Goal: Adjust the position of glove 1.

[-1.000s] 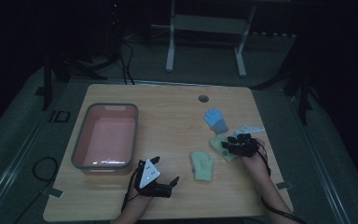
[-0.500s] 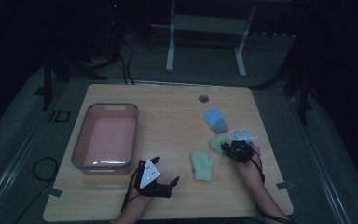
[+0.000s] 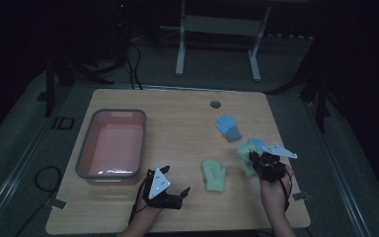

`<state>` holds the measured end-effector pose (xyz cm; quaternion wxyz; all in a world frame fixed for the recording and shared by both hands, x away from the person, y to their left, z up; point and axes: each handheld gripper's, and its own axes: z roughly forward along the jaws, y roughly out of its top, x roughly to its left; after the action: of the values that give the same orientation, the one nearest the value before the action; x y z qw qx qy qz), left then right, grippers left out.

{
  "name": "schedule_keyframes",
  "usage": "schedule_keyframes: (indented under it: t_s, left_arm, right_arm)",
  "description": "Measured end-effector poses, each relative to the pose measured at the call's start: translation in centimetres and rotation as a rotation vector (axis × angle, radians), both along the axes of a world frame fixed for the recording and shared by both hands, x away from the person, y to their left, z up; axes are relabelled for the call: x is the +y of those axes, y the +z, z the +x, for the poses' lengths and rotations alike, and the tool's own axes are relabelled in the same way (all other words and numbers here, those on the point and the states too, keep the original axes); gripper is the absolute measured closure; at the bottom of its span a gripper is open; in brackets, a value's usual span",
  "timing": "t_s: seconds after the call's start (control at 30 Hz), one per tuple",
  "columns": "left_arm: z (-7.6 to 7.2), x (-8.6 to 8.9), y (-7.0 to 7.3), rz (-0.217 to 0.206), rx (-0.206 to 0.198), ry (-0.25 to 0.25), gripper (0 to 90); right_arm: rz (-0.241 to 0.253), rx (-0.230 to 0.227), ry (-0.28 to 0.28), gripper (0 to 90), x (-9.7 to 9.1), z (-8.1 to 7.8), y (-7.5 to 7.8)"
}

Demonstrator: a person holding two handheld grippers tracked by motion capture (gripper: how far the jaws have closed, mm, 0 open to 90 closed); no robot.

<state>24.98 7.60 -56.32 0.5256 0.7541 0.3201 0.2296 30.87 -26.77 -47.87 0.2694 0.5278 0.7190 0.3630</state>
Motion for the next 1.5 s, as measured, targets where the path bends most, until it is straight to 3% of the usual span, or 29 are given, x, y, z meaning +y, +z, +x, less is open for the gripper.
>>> schedule_keyframes:
  t_s: [0.17,0.37,0.57,0.63,0.73,0.87,0.93,0.97,1.03,1.1,1.2,1.4,1.5]
  left_arm:
    - [-0.1,0.0,0.0,0.000,-0.002,-0.009,1.5]
    - [0.0,0.0,0.0,-0.007,0.001,-0.010,1.5]
    - [0.0,0.1,0.0,-0.017,0.009,-0.033,1.5]
    - [0.0,0.2,0.0,-0.019,0.011,-0.031,1.5]
    - [0.0,0.1,0.0,-0.017,0.012,-0.031,1.5]
    - [0.0,0.1,0.0,-0.013,0.012,-0.031,1.5]
    - [0.0,0.1,0.0,-0.011,0.011,-0.031,1.5]
    - [0.0,0.1,0.0,-0.012,0.012,-0.029,1.5]
    - [0.0,0.1,0.0,-0.016,0.012,-0.028,1.5]
    - [0.0,0.2,0.0,-0.019,0.012,-0.027,1.5]
    - [0.0,0.1,0.0,-0.018,0.012,-0.028,1.5]
    - [0.1,0.2,0.0,-0.019,0.019,-0.025,1.5]
    - [0.1,0.1,0.0,-0.016,0.020,-0.027,1.5]
  right_arm:
    - [0.084,0.034,-0.078,85.7,-0.4,-1.9,-1.2]
    - [0.119,0.081,-0.132,85.6,0.0,-2.8,-3.6]
    - [0.106,0.108,-0.157,84.0,0.3,-2.4,-5.2]
    - [0.081,0.138,-0.159,77.9,0.5,-2.1,-6.4]
    - [0.070,0.132,-0.149,72.3,0.5,-2.1,-6.8]
    - [0.090,0.162,-0.104,63.1,0.1,-1.8,-6.0]
    - [0.106,0.172,-0.077,62.6,-0.2,-1.9,-5.7]
    - [0.092,0.161,-0.076,62.6,-0.3,-2.0,-5.6]
    - [0.117,0.156,-0.051,61.9,-0.7,-2.2,-5.3]
    - [0.099,0.144,-0.021,60.2,-0.9,-2.1,-4.8]
    - [0.090,0.116,0.067,57.9,-1.2,-2.0,-3.9]
    - [-0.070,0.069,0.210,56.2,-1.1,-1.7,-3.4]
    - [-0.111,0.068,0.288,58.2,-1.1,-1.3,-3.5]
